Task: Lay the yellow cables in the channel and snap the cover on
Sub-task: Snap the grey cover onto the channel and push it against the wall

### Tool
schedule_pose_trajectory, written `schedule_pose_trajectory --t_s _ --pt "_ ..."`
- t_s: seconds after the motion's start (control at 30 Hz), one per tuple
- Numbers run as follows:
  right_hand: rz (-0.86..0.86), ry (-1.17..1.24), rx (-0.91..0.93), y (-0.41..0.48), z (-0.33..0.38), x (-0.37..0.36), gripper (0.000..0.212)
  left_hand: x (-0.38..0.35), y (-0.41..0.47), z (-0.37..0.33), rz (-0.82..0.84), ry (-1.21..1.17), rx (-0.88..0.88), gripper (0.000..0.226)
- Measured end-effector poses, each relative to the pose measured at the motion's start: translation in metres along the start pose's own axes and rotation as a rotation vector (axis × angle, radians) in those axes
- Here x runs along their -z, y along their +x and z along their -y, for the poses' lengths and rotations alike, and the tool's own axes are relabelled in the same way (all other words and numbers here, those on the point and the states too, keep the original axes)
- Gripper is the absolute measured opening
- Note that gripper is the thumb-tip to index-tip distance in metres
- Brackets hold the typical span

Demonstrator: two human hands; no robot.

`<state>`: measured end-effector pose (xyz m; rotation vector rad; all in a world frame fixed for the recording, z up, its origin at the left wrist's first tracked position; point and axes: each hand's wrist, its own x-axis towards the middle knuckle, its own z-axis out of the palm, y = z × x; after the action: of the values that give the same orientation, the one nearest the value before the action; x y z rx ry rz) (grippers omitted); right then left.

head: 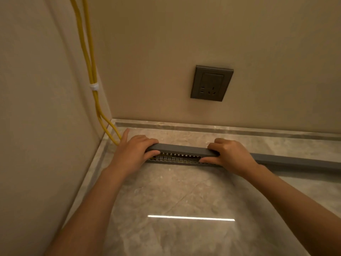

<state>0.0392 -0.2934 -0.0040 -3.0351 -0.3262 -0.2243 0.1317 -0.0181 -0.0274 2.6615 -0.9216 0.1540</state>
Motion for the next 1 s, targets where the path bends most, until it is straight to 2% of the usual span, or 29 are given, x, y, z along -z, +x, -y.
schedule_pose_trajectory --t_s 0.27,0.43,0.63,1.0 --pt "-0.244 -0.104 0.097 -0.005 0.005 -0.020 0.040 0.005 -0.004 0.004 0.001 0.039 -0.009 0.036" --pt "-0.230 -0.089 0.139 0.006 0.018 -0.026 0.036 0.005 -0.009 0.006 0.013 0.102 -0.009 0.039" --pt "-0.302 -0.098 0.157 0.009 0.027 -0.020 0.033 0.005 -0.014 0.009 -0.034 0.013 0.000 0.038" --pt "-0.221 -0.185 0.218 0.013 0.022 -0.004 0.038 0.003 -0.017 0.008 -0.032 -0.001 0.020 0.040"
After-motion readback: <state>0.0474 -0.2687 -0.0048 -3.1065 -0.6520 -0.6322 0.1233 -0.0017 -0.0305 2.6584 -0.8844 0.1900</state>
